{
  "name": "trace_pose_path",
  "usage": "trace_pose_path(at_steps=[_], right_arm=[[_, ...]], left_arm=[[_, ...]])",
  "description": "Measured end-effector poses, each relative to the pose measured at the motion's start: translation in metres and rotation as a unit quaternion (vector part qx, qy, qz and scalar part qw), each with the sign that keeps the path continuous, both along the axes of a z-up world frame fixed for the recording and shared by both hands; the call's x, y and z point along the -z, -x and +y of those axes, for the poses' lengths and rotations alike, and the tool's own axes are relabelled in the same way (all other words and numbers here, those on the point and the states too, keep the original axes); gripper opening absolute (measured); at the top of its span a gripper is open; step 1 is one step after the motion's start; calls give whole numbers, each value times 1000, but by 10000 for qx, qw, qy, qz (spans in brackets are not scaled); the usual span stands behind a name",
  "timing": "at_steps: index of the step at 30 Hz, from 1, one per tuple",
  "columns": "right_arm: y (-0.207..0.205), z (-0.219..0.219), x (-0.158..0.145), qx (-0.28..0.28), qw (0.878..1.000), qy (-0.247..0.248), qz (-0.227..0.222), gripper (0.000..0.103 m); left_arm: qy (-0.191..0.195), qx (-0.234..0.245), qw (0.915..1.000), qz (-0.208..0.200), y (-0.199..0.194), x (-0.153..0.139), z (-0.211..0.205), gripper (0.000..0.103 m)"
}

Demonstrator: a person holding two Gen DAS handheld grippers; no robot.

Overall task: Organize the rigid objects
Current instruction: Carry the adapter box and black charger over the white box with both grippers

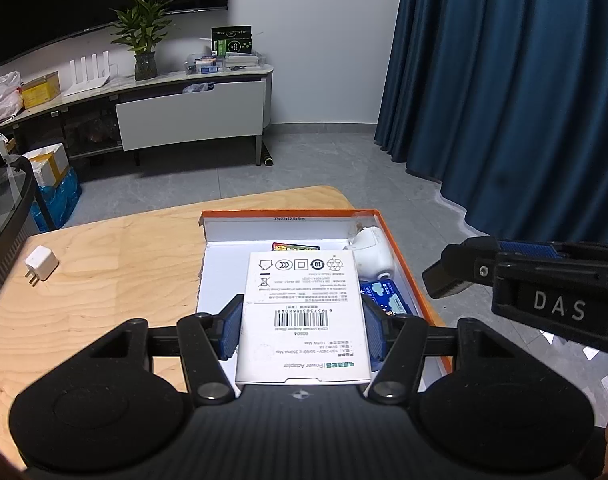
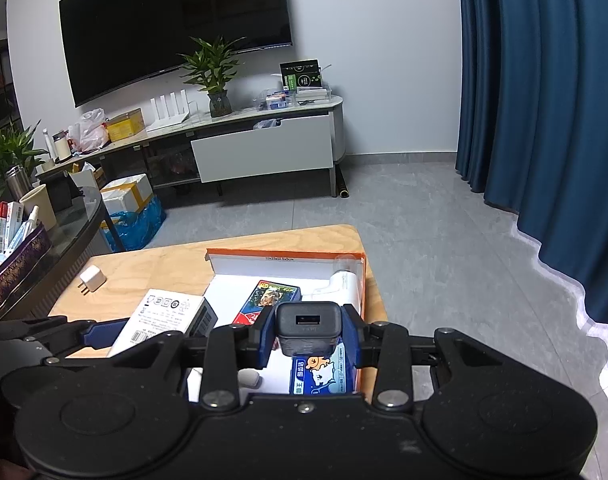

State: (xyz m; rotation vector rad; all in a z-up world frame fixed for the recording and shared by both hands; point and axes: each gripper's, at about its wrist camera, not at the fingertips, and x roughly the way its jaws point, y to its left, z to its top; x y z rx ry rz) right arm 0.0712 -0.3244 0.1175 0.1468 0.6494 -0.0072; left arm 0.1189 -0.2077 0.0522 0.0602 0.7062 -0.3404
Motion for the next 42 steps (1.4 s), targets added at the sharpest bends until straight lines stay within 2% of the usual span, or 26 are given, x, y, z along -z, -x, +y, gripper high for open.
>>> trace_pose_path(at_steps=[30,42], right_arm=[[-6,4,8,-12,9999,34,116,43],[-31,-2,30,1,9981,-13,619,43]], left_arm=[[16,27,10000,84,-2,4,1,60],[-30,270,9987,432,-6,23,0,60]])
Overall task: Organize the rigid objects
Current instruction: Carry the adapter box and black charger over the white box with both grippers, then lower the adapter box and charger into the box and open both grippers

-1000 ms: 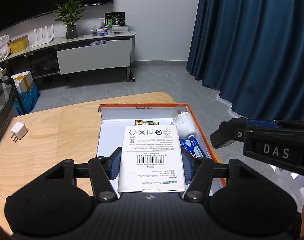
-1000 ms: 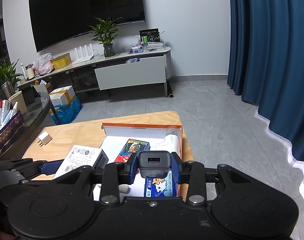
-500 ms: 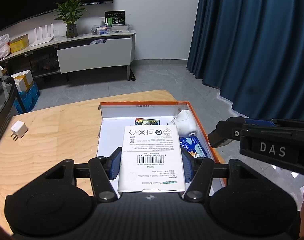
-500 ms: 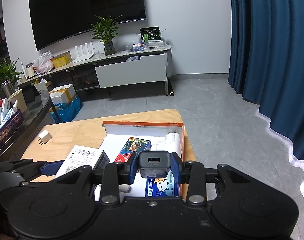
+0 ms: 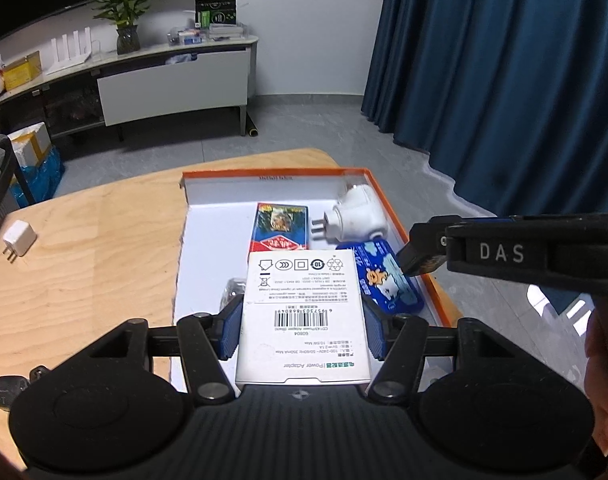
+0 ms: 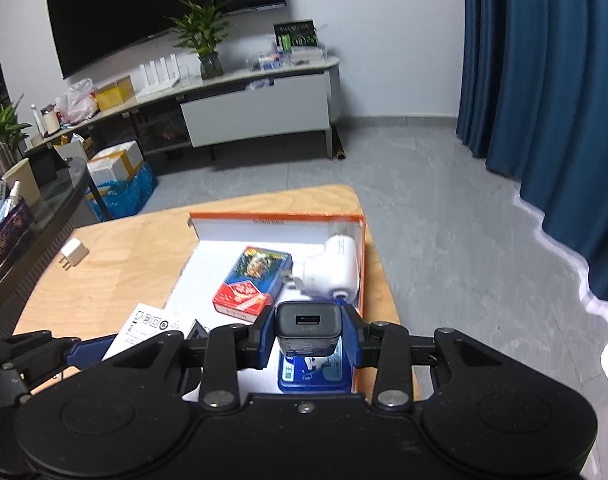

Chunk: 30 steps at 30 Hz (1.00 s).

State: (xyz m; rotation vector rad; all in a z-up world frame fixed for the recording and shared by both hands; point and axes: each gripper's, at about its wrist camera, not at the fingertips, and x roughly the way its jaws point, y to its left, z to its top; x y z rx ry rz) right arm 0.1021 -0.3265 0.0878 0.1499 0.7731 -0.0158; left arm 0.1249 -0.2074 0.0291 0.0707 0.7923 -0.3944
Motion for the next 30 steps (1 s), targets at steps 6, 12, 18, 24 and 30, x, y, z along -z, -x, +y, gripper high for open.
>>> trace_pose_path(at_steps=[6,12,18,24,30], right_arm=[[8,-2,7,11,9998,-82,159,44],[7,-4,17,113,9990,-135,401,44],[12,-3,10,212,9994,-70,278,59],[16,10,-3,122,9999,-49,55,63],[13,50,-9,-642,9977,-173,-120,69]], left_arm=[[11,9,10000,34,-2,5,-1,60],[16,130,9999,64,-5,12,-5,60],[28,193,9998,107,-1,16,-3,71],[103,-77,9998,-165,7,4,27,83],[-19,-933,9950,-349,25,3,100,90]])
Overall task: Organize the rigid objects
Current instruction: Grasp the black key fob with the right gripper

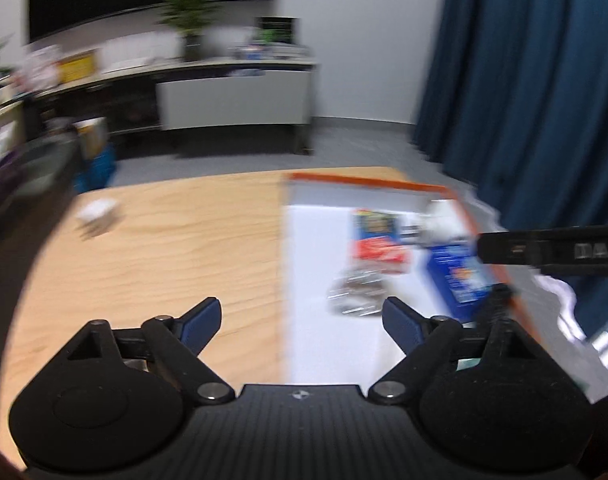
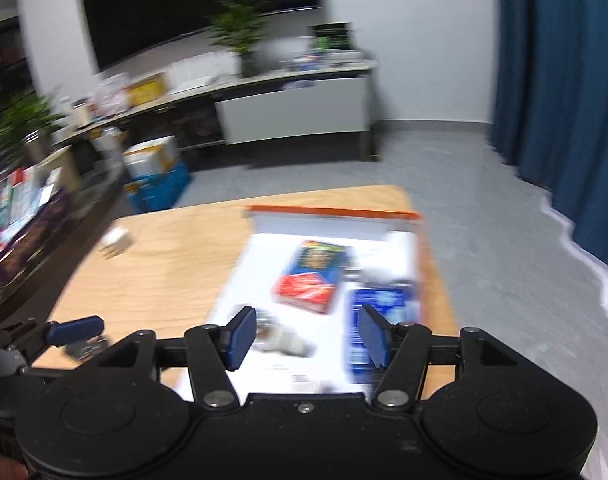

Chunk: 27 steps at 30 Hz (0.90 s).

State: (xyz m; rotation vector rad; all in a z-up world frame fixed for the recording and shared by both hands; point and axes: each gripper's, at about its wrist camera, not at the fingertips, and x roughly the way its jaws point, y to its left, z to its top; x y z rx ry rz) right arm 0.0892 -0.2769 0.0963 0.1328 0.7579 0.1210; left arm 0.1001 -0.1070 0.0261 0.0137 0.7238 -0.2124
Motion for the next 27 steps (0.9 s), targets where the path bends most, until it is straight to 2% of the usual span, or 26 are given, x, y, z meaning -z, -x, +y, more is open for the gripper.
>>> trace_pose_path(at_steps=[3,6,10,15,17,21,26,27], right_arm=[[-6,33,6,-750,9971,-73,-37,72],[-13,74,15,-1644,9863,-85,-16,73],[-22,140,26,-2979,9546,95,8,73],[-41,213,44,-4090,9111,504,70,73],[-52,234,54,-4361,8977,611,171,73],[-70,262,74,-4690,8792,774,327,73],[-88,280,99,-4941,8607,1111,522,73],[-93,281,104,-4960,8588,1121,622,77]], left_arm=[[-86,-574,9982,123,4,5,47,90],[-89,-1227,9921,263,3,7,96,90],[32,-1840,9824,313,5,-1,146,90],[174,-2226,9744,278,3,-5,180,92],[233,-2280,9729,310,2,-2,188,93],[325,-2401,9696,348,-5,5,202,93],[323,-2195,9745,338,-18,11,206,93],[302,-2136,9759,328,-22,12,205,93]])
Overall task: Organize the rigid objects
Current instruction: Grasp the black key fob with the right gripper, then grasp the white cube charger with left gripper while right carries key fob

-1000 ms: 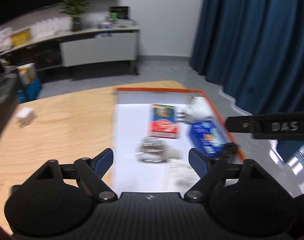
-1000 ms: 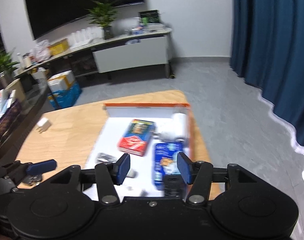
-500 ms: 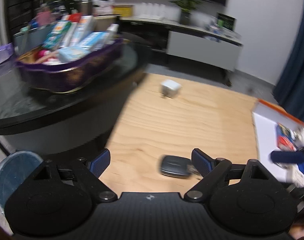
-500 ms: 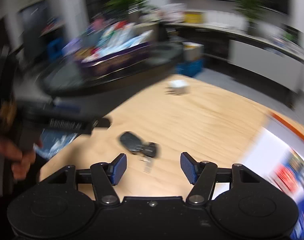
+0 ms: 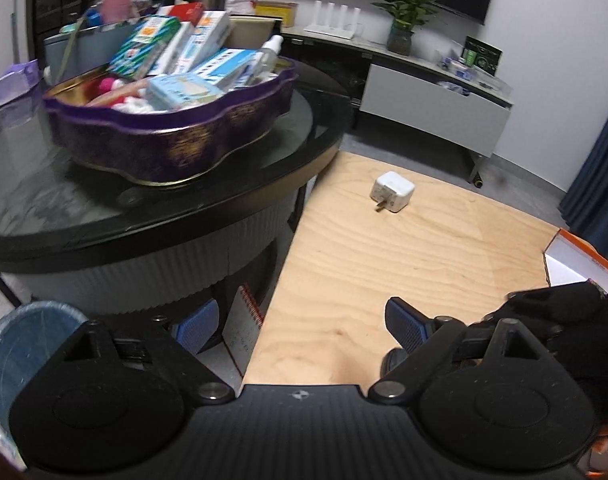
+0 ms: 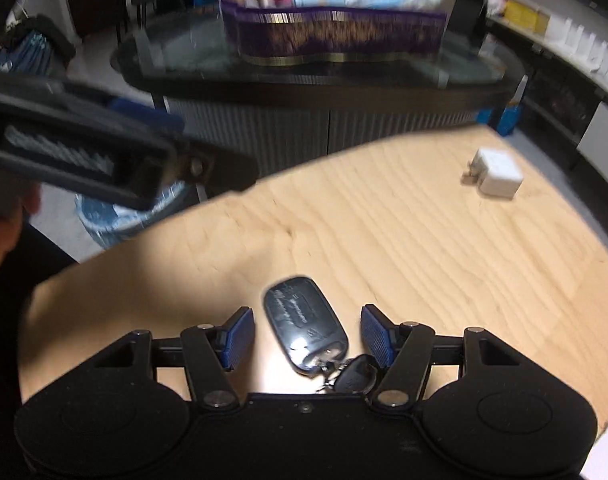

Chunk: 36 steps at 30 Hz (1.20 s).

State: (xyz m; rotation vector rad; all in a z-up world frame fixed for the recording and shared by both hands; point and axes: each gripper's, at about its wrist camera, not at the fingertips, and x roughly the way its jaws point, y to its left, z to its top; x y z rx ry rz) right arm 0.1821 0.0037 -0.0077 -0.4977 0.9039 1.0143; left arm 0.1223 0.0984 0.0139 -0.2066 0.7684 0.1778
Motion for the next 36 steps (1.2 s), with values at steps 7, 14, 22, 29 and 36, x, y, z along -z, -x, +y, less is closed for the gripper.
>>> trace_pose_path(at_steps=[7,14,22,29,36], right_arm=[[-9,-19,-3,631,9975,-247,190,44],[16,-66,-28,1665,9853,-364,-82,44],[34,-123,-55,2734,9570,-971,-56,44],[42,-150,-73,3142,9409,-1242,-232,44],[55,-182,-95,3597,9201,-1444,-569,44]], left_arm=[[-269,577,9979,-110,-47,10,-11,99],[-854,1188,9882,-453,-118,27,-35,103],[-1641,1577,9731,-347,-189,56,-56,98],[-1250,1698,9775,-92,-185,56,-58,43],[-1061,1788,9781,-85,-119,35,-86,43]])
